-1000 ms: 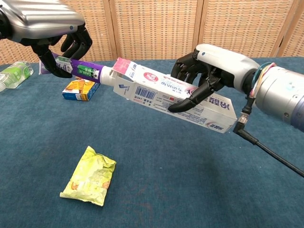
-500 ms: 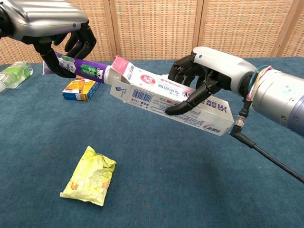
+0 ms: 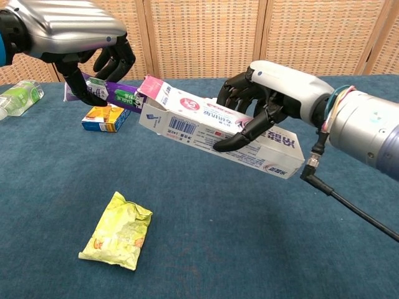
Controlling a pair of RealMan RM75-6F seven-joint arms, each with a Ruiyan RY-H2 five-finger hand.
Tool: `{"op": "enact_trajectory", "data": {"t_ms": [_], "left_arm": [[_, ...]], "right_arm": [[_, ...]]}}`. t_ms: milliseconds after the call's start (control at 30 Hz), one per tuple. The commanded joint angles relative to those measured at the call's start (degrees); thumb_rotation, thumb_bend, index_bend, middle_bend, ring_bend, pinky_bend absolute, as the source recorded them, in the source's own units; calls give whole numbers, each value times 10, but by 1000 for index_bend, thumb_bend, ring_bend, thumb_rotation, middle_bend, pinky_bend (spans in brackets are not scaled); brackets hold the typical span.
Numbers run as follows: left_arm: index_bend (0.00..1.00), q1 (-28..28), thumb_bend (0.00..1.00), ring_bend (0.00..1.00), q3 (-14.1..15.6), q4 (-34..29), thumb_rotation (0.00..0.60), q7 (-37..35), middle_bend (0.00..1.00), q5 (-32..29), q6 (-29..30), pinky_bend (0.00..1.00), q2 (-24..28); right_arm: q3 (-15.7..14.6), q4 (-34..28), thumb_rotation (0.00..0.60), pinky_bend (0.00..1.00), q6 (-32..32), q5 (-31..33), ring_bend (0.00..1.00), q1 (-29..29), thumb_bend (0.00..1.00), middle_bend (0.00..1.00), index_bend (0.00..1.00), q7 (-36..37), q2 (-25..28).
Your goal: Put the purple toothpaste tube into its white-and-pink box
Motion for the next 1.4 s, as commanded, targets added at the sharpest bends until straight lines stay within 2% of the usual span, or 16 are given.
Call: {"op": "enact_trajectory", "data": {"t_ms": [33,1033,1400], "left_arm": [[832,-2,310,536,0,0,600,2,677,-1,2,551,-3],[832,-21,309,511,-5,-9,600,33,648,-36,18,551,-40],[832,-40,309,495,-22,-46,600,63,627,-70,35,551,-32]], "right_arm": [[0,-1,600,566,0,-1,448,1,0,533,603,0,-1],[2,-10,600,566,-12,-4,448,8,0,531,603,23,-12],[-1,-6,600,566,-24,-12,448,10,1,531,603,45,-15]]}}
